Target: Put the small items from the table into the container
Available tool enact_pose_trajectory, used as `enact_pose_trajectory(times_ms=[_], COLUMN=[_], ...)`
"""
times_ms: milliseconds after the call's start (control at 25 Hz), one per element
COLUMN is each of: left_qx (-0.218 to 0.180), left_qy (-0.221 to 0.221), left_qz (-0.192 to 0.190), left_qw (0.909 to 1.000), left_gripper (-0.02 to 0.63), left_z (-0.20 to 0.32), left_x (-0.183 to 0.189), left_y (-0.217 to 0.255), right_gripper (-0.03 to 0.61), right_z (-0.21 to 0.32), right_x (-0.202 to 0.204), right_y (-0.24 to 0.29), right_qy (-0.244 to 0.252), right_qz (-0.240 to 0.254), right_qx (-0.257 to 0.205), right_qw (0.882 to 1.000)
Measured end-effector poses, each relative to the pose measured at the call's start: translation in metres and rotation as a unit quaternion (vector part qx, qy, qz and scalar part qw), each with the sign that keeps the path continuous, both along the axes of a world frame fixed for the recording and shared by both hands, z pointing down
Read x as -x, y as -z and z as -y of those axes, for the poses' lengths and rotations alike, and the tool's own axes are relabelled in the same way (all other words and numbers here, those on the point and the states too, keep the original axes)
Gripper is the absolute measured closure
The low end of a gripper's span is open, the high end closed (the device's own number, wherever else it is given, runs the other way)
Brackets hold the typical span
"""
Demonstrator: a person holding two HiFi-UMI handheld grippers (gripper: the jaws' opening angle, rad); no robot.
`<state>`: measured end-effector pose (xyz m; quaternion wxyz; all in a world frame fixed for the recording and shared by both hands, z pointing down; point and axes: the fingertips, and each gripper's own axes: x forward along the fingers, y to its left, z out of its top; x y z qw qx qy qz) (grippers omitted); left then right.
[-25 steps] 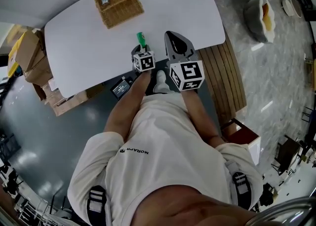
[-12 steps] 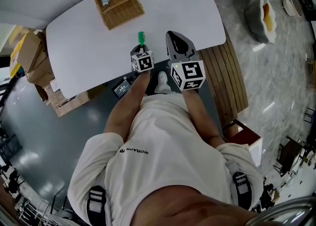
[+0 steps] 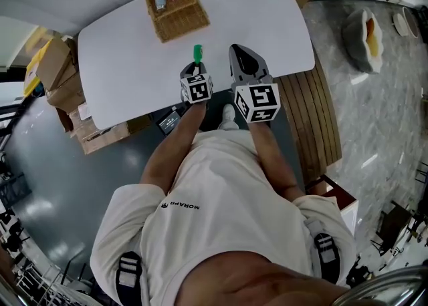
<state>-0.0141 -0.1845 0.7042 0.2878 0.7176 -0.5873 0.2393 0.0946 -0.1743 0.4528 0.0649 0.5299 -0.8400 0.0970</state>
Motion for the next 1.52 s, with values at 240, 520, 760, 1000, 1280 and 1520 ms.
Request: enact_pose_trajectory(times_ms=[240, 520, 760, 1000, 1280, 1520], left_qx=[-0.031, -0.086, -0.122, -0.181, -0.235, -0.253], left_qy=[0.016, 0.025, 0.041, 0.029, 0.018, 0.008], left_qz=[-0.025, -0.046, -0.057, -0.041, -0.027, -0.013], left_qw=[0.9991, 0.9949, 0.9901, 0.9821, 0.9716, 0.9675], left_gripper=[0.535, 0.537, 0.537, 0.537, 0.537, 0.537], left_z=[0.000, 0.007, 0.016, 0.032, 0.051, 0.066], left_x=[0.010, 0.021, 0.036, 0.044, 0.050, 0.053], left_y=[0.048, 0.099, 0.131, 0.169, 0.211, 0.231], right_gripper=[0.574, 0.574, 0.574, 0.574, 0.574, 0.574], right_z=[0.003, 0.005, 0.004, 0.006, 0.006, 0.011], right_x=[0.012, 0.031, 0.041, 0.048, 0.051, 0.052], right_y=[0.003, 0.005, 0.005, 0.007, 0.012, 0.016], right_qy=[0.007, 0.021, 0.028, 0.033, 0.033, 0.032], right_qz=[0.006, 0.010, 0.010, 0.007, 0.003, 0.003], right_qx=[-0.002, -0.005, -0.006, -0.011, -0.017, -0.023], right_qw=[1.000, 1.000, 1.000, 0.999, 0.999, 0.999])
